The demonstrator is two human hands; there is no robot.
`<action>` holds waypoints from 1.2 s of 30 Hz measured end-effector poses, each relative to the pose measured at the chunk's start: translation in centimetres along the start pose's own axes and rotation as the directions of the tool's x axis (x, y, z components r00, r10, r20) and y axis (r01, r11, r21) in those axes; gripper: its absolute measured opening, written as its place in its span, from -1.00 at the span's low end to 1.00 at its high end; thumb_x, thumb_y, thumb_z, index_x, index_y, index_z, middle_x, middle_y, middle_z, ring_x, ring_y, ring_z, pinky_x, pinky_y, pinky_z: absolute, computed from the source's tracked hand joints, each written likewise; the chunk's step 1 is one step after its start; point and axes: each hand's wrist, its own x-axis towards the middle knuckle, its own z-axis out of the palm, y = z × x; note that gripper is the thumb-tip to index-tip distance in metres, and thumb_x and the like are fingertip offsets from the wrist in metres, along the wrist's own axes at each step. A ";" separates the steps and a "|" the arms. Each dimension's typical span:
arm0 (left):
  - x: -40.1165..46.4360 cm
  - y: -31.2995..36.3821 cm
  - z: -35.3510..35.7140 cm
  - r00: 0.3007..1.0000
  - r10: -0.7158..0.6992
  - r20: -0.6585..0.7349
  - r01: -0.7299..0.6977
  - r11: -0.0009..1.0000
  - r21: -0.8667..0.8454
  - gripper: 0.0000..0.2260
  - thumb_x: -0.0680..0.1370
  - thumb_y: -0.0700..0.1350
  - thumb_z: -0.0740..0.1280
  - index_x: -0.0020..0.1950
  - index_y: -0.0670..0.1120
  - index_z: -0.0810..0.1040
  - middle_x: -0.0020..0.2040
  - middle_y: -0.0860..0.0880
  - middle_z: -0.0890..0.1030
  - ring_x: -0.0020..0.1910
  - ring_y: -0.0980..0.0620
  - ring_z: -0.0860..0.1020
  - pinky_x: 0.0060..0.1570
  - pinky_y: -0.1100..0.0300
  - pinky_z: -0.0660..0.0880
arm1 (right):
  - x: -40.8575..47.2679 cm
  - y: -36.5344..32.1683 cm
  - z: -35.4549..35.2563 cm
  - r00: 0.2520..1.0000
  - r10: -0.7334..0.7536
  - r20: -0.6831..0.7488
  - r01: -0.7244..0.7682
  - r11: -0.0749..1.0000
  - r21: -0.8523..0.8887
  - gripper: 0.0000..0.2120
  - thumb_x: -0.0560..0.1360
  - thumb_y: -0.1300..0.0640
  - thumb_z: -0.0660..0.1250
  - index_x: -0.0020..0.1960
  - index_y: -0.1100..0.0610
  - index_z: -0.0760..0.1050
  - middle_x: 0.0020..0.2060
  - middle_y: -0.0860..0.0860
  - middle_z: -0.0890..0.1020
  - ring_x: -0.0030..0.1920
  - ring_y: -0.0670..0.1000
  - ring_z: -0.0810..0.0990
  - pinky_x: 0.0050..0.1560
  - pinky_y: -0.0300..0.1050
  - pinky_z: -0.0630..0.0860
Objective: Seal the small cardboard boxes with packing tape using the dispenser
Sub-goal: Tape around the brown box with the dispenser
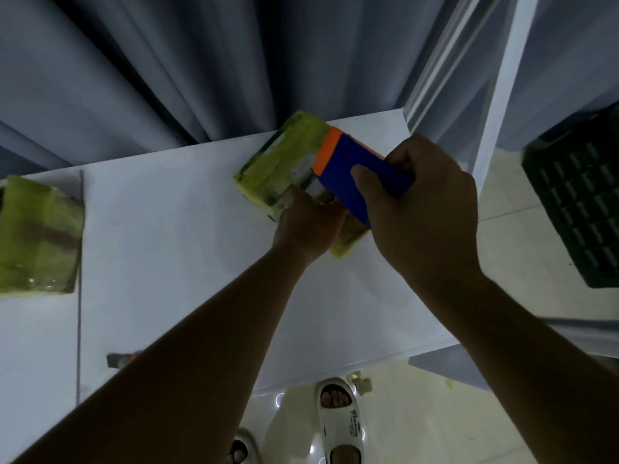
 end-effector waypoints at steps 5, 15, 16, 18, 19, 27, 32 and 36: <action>1.4 1.4 1.3 0.994 -0.062 -0.094 0.048 0.987 -0.151 -0.53 0.61 0.01 0.23 0.39 -0.28 0.36 0.28 -0.28 0.52 0.25 -0.26 0.50 0.12 0.05 0.43 | 1.3 0.7 -1.6 0.998 -0.022 -0.062 0.026 0.998 0.061 -0.75 0.53 -0.09 0.41 -0.12 0.00 0.39 -0.33 -0.19 0.48 -0.28 -0.11 0.56 -0.28 -0.26 0.47; 3.5 0.8 5.1 0.997 0.016 -0.073 -0.040 0.940 -0.338 -0.63 0.55 0.09 0.42 0.22 -0.03 0.38 0.13 -0.02 0.56 0.10 -0.07 0.56 0.03 0.06 0.53 | 3.7 3.4 -2.4 0.995 0.015 -0.095 -0.004 0.993 0.120 -0.75 0.53 -0.10 0.42 -0.10 0.01 0.42 -0.30 -0.26 0.48 -0.22 -0.21 0.57 -0.27 -0.30 0.49; 3.9 0.4 5.5 0.998 0.026 -0.065 -0.043 0.961 -0.273 -0.64 0.57 0.10 0.39 0.26 -0.03 0.40 0.16 -0.02 0.56 0.14 -0.09 0.56 0.08 0.02 0.54 | 3.7 3.9 -2.3 0.996 0.022 -0.092 -0.012 0.994 0.108 -0.76 0.53 -0.10 0.42 -0.10 0.00 0.41 -0.30 -0.27 0.47 -0.23 -0.23 0.56 -0.29 -0.33 0.46; 4.4 -0.2 5.7 0.999 0.037 -0.031 -0.040 0.994 -0.101 -0.61 0.62 0.10 0.32 0.39 0.00 0.39 0.29 -0.08 0.54 0.24 -0.12 0.53 0.21 -0.02 0.51 | 3.7 4.8 -2.2 0.996 0.037 -0.080 -0.030 0.995 0.093 -0.77 0.53 -0.09 0.42 -0.11 -0.02 0.40 -0.30 -0.29 0.46 -0.25 -0.26 0.53 -0.30 -0.38 0.40; 4.6 -0.5 5.7 0.999 0.041 0.000 -0.041 0.999 -0.021 -0.59 0.63 0.09 0.30 0.45 0.02 0.38 0.34 -0.09 0.52 0.29 -0.12 0.50 0.25 0.01 0.48 | 3.6 5.3 -2.1 0.996 0.046 -0.073 -0.039 0.995 0.089 -0.77 0.53 -0.09 0.41 -0.10 -0.02 0.40 -0.29 -0.30 0.45 -0.24 -0.27 0.52 -0.30 -0.39 0.39; 5.1 -1.8 0.1 0.860 0.457 -0.228 -0.315 0.826 0.468 -0.66 0.55 -0.14 0.33 0.33 -0.09 0.55 0.32 -0.13 0.54 0.32 -0.14 0.46 0.25 0.01 0.49 | 3.2 7.5 -1.5 0.995 0.088 -0.041 -0.086 0.995 0.055 -0.75 0.53 -0.09 0.42 -0.10 0.01 0.40 -0.31 -0.31 0.42 -0.29 -0.30 0.46 -0.32 -0.42 0.32; 5.4 -3.2 -1.0 0.970 0.242 -0.032 -0.155 0.708 0.689 -0.33 0.62 0.13 0.25 0.64 0.04 0.03 0.65 -0.12 -0.04 0.61 -0.22 -0.08 0.51 -0.16 0.17 | 3.5 7.2 -1.4 0.996 0.081 -0.031 -0.079 0.995 0.066 -0.75 0.53 -0.10 0.41 -0.09 0.01 0.39 -0.29 -0.33 0.42 -0.27 -0.30 0.46 -0.31 -0.38 0.36; 4.8 -1.9 0.7 0.965 0.252 -0.067 -0.122 0.666 0.736 -0.38 0.60 0.18 0.19 0.61 0.12 0.07 0.56 -0.17 0.12 0.47 -0.31 0.15 0.34 -0.18 0.23 | 3.5 6.8 -1.2 0.998 0.064 -0.021 -0.062 0.996 0.065 -0.74 0.54 -0.10 0.41 -0.07 0.01 0.39 -0.28 -0.28 0.43 -0.28 -0.30 0.44 -0.30 -0.39 0.36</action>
